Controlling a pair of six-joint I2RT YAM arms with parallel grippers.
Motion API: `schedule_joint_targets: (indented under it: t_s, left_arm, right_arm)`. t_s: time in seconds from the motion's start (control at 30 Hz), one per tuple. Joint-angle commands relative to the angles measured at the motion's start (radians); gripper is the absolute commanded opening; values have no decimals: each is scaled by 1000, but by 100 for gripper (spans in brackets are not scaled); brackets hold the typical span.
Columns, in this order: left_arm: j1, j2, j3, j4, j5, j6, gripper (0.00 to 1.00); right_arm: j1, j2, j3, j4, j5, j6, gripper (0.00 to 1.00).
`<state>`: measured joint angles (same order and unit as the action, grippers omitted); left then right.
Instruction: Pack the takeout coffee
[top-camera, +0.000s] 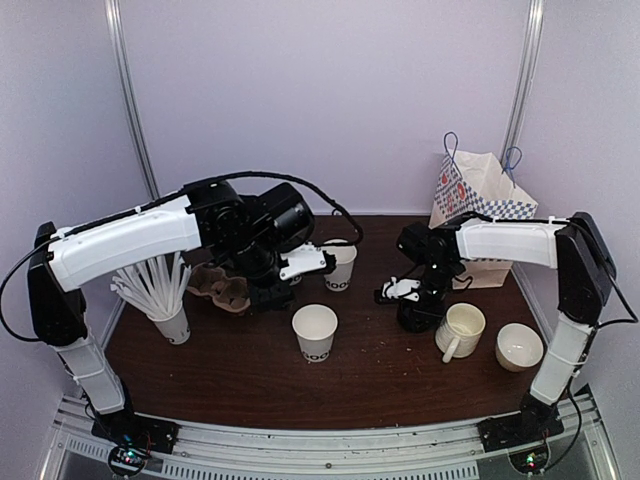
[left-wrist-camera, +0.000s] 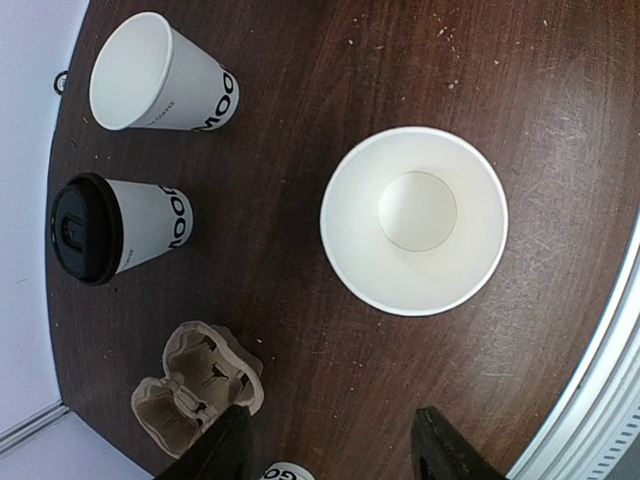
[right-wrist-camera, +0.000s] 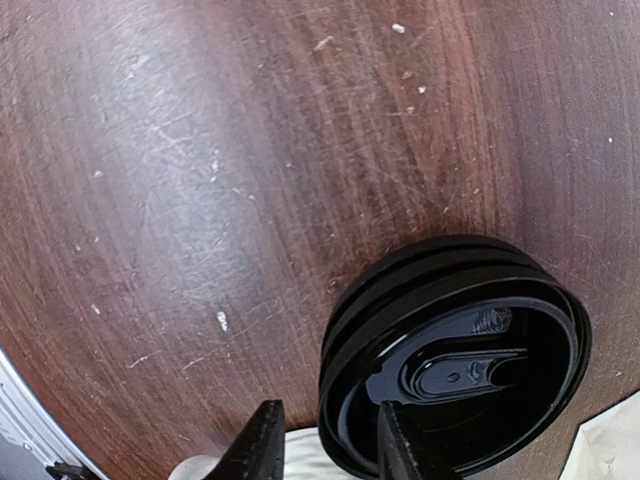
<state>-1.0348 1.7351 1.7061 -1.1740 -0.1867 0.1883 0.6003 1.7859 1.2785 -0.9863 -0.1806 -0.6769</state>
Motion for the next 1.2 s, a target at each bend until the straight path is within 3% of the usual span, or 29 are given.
schedule_joint_targets:
  t_s: [0.0,0.23,0.4,0.8,0.9,1.0,1.17]
  left_arm:
    - [9,-18,-14,34,16,-7,58]
    - [11,-26,-27,39,12,-6,58]
    - [15,-45,-41,55,12,-7,58]
    - [46,-61,-27,118,36,12,58]
    - [56,-96,-76,252,43,4,60]
    - [56,-172,-180,456,68,38,66]
    - [55,-381,-482,994,246,126,75]
  right_arm:
    - [8,17,16,33,45,0,33]
    - [13,35,23,31,53,3,26]
    - [15,26,43,8,60,20,14]
    - [10,-61,186,-168,-75,73,6]
    - [-16,-86,271,-209,-264,93,5]
    - [-61,-109,399,-221,-573,116,6]
    - [-100,-130,513,-120,-967,245,7]
